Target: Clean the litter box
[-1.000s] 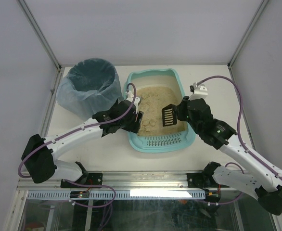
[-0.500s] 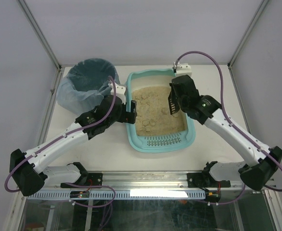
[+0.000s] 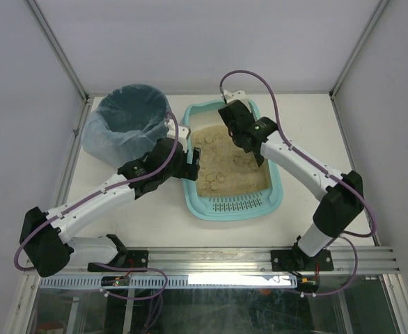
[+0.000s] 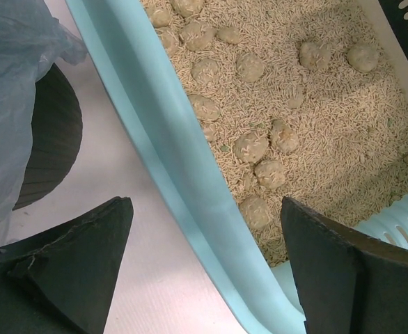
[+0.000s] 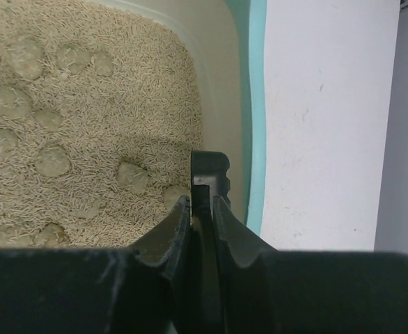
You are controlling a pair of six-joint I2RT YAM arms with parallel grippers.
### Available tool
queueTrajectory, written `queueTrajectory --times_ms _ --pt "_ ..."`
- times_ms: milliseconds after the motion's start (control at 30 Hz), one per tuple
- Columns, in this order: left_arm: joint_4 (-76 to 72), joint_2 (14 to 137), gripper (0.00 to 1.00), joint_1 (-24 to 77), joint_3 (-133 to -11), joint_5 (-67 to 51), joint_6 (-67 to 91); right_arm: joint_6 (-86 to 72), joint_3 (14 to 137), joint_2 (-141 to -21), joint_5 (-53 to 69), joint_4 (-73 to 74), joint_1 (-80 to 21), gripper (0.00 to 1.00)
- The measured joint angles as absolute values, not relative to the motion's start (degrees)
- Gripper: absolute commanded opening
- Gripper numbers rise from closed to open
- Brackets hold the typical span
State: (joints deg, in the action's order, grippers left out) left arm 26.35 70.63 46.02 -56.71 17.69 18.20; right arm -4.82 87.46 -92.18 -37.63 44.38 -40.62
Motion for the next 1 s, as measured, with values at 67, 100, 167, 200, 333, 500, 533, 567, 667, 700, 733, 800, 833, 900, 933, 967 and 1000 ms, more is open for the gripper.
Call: queueTrajectory --times_ms 67,100,167,200,333,500,533,567,667,700,733,800,833,900,933,967,1000 --pt "26.3 70.7 0.88 45.9 -56.6 17.7 18.2 -4.3 88.1 -93.8 -38.7 44.8 -40.6 0.0" --pt "26.1 70.7 0.88 45.6 -56.4 17.7 18.4 -4.3 88.1 -94.4 -38.9 45.0 -40.6 0.0" --pt "25.8 70.7 0.86 45.6 -56.0 17.5 18.7 -4.1 88.1 -95.4 -39.5 45.5 -40.6 0.0" --pt "25.6 70.7 0.85 45.5 -55.7 17.4 19.0 -4.1 87.9 -95.8 -39.6 45.5 -40.6 0.0" --pt "25.5 71.5 0.82 45.2 -55.3 15.9 20.3 -4.3 86.3 -96.0 -39.7 45.0 -40.6 0.0" --pt "25.4 73.9 0.8 44.1 -55.3 14.4 20.7 -5.1 83.2 -96.1 -38.7 44.2 -40.6 0.0" --pt "25.4 74.3 0.79 43.9 -55.3 14.3 20.7 -5.3 82.8 -96.1 -38.2 44.0 -40.6 0.0" --pt "25.4 74.7 0.79 43.7 -55.3 14.3 20.8 -5.6 82.5 -96.1 -37.7 43.9 -40.5 0.0" --pt "25.5 75.2 0.77 43.4 -55.3 14.4 21.0 -6.2 82.1 -96.2 -35.5 43.3 -40.2 0.0" --pt "25.5 75.3 0.77 43.4 -55.3 14.3 21.0 -6.3 82.0 -96.2 -34.9 43.0 -40.1 0.0" --pt "25.5 75.3 0.76 43.4 -55.3 14.3 21.0 -6.6 81.8 -96.2 -33.7 42.6 -39.8 0.0" --pt "25.5 75.4 0.76 43.4 -55.3 14.3 21.0 -7.0 81.6 -96.2 -31.4 41.8 -39.1 0.0" --pt "25.5 75.4 0.76 43.4 -55.3 14.3 21.0 -7.1 81.6 -96.0 -30.1 41.3 -38.6 0.0" --pt "25.5 75.4 0.76 43.4 -55.3 14.4 21.0 -7.5 81.6 -95.7 -27.7 40.5 -37.5 0.0" --pt "25.5 75.4 0.76 43.4 -55.3 14.4 21.0 -7.8 81.6 -95.6 -26.8 40.0 -37.0 0.0" --pt "25.5 75.4 0.76 43.4 -55.3 14.3 21.0 -8.2 81.6 -95.4 -25.6 39.4 -36.2 0.0" --pt "25.5 75.5 0.75 43.4 -55.3 14.4 21.0 -8.7 81.6 -95.3 -24.2 38.8 -35.4 0.0"
